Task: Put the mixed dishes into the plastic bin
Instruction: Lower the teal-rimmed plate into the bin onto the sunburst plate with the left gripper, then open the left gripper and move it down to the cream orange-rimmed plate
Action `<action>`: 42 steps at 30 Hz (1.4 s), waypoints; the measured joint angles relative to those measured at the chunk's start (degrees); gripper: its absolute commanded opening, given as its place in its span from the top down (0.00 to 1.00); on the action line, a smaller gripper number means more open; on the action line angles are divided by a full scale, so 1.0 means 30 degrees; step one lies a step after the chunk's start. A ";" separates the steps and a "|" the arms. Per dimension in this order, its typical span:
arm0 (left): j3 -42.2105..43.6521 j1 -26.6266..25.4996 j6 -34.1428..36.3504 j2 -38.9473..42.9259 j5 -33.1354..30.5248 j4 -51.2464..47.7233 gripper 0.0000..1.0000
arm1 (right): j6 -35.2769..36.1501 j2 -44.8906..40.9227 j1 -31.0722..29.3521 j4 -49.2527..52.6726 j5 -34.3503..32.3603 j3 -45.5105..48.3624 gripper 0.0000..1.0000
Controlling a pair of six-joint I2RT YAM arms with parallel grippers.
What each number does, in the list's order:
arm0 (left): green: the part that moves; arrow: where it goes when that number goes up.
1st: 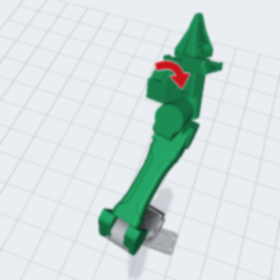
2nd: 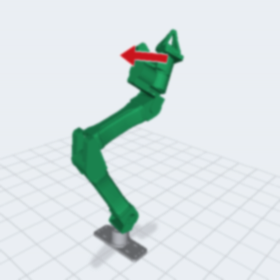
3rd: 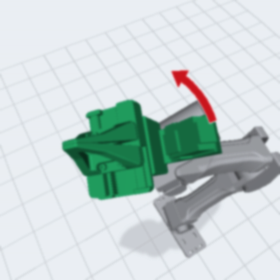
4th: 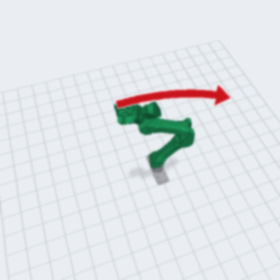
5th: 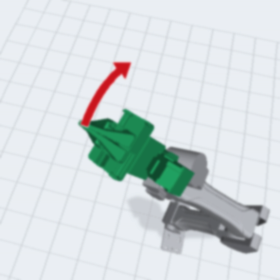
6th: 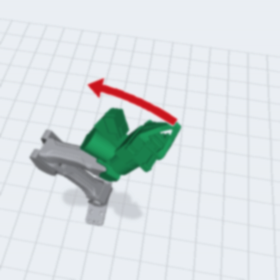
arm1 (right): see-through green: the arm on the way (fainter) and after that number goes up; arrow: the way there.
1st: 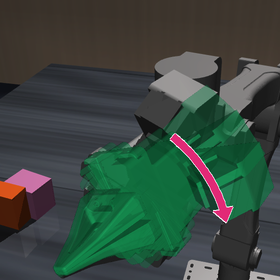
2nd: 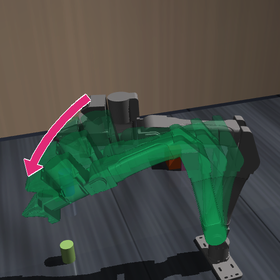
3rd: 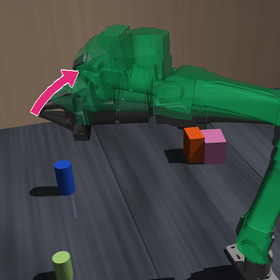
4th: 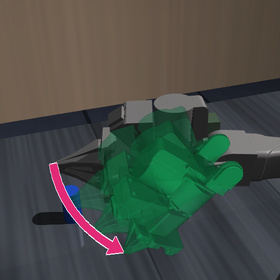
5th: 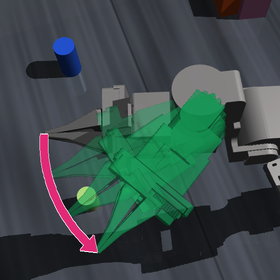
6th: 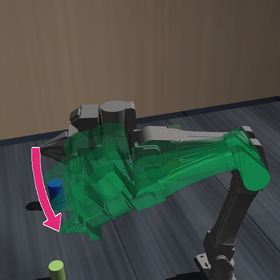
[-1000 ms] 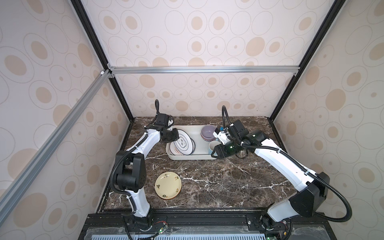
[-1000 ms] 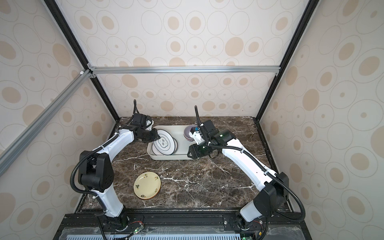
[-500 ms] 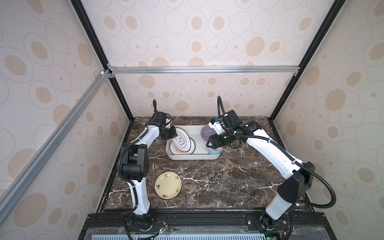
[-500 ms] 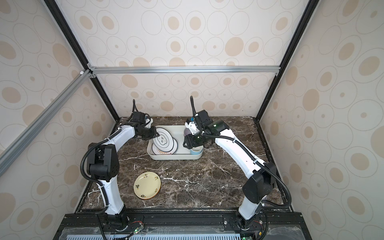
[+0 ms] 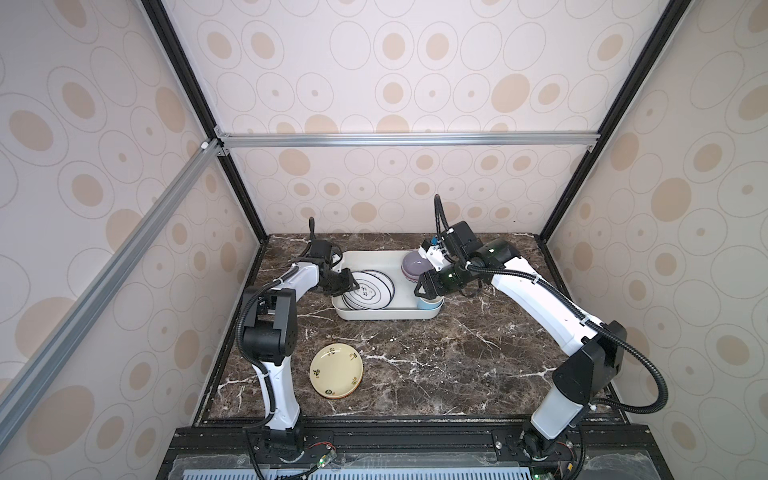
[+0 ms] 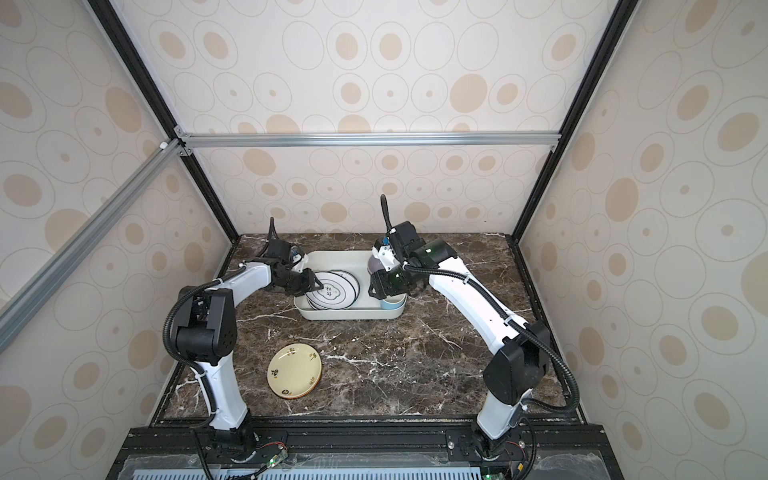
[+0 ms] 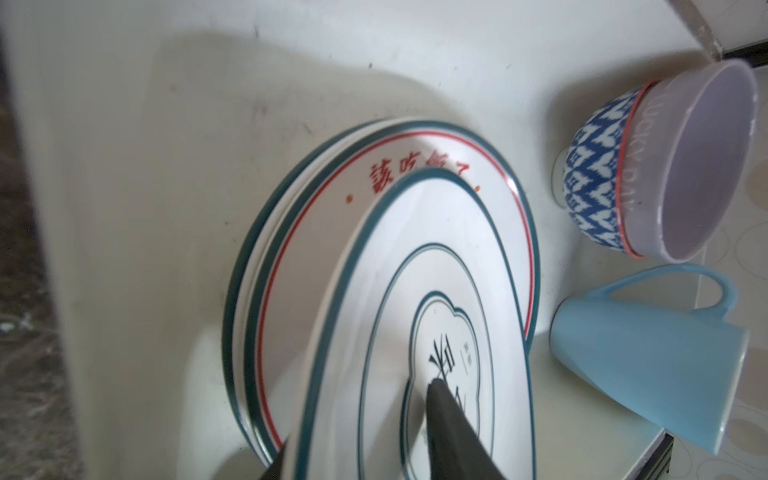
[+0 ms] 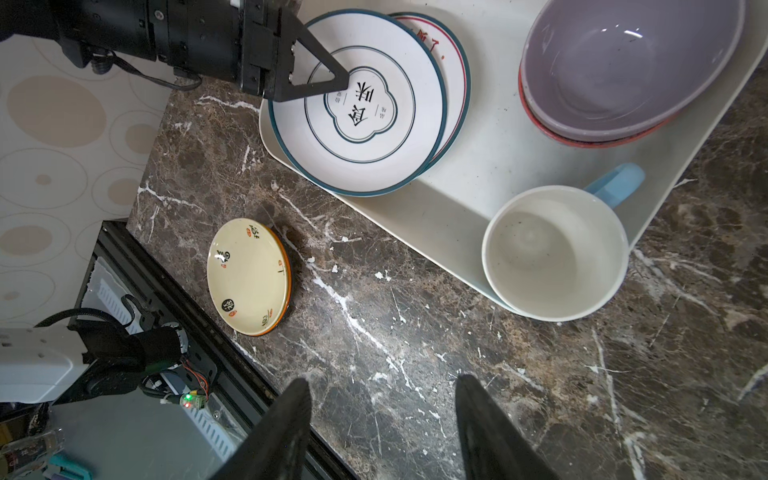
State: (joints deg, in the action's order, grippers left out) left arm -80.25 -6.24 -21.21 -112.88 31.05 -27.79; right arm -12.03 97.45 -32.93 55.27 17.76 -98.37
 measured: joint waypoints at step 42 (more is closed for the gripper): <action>0.6266 0.0306 -0.0430 1.0287 -0.6098 -0.2623 0.28 | -0.0605 -0.1858 -0.1129 -0.0299 0.0634 0.2062 0.41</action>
State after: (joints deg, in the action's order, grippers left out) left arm -61.45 -5.32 -22.50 -82.02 12.75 -35.66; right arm -13.85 91.88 -36.32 54.37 19.66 -92.18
